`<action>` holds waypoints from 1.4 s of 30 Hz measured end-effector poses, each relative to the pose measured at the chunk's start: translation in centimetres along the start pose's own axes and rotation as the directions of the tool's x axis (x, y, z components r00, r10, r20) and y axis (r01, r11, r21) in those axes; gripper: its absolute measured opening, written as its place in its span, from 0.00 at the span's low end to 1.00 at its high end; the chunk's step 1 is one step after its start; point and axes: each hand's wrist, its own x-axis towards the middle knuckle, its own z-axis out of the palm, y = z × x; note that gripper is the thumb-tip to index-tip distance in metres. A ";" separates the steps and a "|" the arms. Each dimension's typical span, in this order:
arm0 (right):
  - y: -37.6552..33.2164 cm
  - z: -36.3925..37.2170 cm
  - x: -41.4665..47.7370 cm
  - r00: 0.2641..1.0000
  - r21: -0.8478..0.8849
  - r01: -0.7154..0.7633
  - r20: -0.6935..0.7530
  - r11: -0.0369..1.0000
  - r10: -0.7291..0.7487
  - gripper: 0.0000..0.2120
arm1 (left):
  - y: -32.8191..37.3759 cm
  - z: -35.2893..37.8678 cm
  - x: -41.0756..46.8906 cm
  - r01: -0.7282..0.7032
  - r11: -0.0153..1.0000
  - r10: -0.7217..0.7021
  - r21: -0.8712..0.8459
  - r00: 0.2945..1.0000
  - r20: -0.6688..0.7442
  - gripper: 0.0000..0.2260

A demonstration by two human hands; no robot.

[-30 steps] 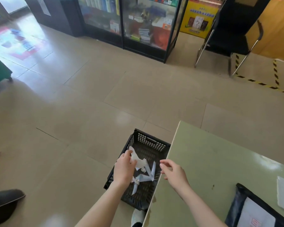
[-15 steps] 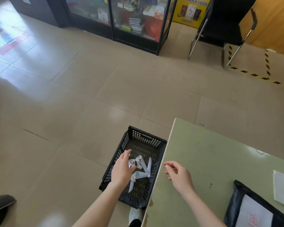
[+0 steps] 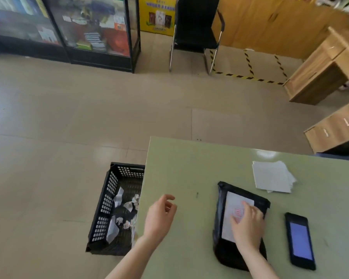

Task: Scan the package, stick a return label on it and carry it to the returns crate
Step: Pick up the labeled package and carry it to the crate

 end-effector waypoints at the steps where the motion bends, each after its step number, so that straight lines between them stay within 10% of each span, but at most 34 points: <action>1: 1.7 -0.6 0.2 0.999 0.010 -0.052 -0.007 0.999 0.052 0.30 | 0.7 1.5 -0.5 0.002 1.000 -0.001 -0.019 0.999 0.043 0.08; 12: 7.9 -1.4 1.1 0.932 0.362 -0.182 0.361 0.914 0.042 0.37 | 6.1 14.3 -3.7 -0.004 0.993 -0.039 0.120 0.933 0.359 0.32; 26: 7.9 -8.4 -1.1 0.990 0.619 -0.060 0.134 0.783 -0.030 0.32 | 11.4 13.7 -6.1 -0.251 0.967 0.232 0.052 0.944 0.234 0.27; 34: 12.2 -16.8 -6.8 0.944 0.731 -0.062 -0.178 0.680 0.277 0.28 | 18.6 16.2 -10.4 -0.534 0.840 0.515 -0.093 0.731 0.449 0.25; 42: 21.9 -23.9 -17.5 0.713 0.804 -0.109 -0.347 0.585 0.609 0.28 | 24.4 23.5 -23.1 -0.682 0.677 0.647 -0.275 0.373 0.666 0.25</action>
